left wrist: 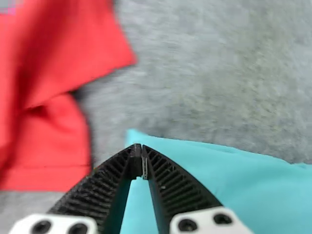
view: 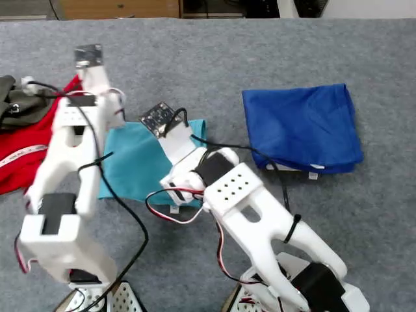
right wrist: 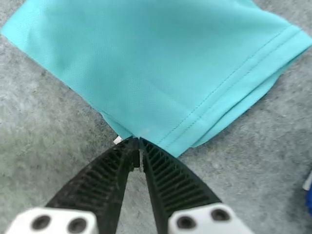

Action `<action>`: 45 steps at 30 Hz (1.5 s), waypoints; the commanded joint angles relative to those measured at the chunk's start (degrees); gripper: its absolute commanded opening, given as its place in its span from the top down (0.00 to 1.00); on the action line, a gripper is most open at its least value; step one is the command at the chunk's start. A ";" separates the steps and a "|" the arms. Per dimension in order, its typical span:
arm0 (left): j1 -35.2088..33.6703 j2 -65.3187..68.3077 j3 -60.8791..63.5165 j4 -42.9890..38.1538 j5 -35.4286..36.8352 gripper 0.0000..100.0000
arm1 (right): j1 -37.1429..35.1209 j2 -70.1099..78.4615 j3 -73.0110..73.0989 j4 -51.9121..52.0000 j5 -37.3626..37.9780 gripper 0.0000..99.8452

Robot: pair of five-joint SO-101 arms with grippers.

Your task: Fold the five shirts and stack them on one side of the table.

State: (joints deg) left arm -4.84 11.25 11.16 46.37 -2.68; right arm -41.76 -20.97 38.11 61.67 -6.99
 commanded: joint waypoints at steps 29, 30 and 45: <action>-2.64 3.21 -21.71 22.51 -5.19 0.97 | 13.85 -4.00 -7.52 23.03 -1.32 1.00; -3.43 3.12 -20.92 22.59 -5.19 0.94 | 13.76 -4.70 -6.73 23.82 -1.32 1.00; -5.98 3.56 -16.62 22.15 -2.73 0.78 | 1.45 -5.85 5.23 -1.14 -24.09 0.63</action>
State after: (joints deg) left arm -10.11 17.58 -5.27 68.44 -5.93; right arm -38.33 -25.45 41.45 68.18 -26.24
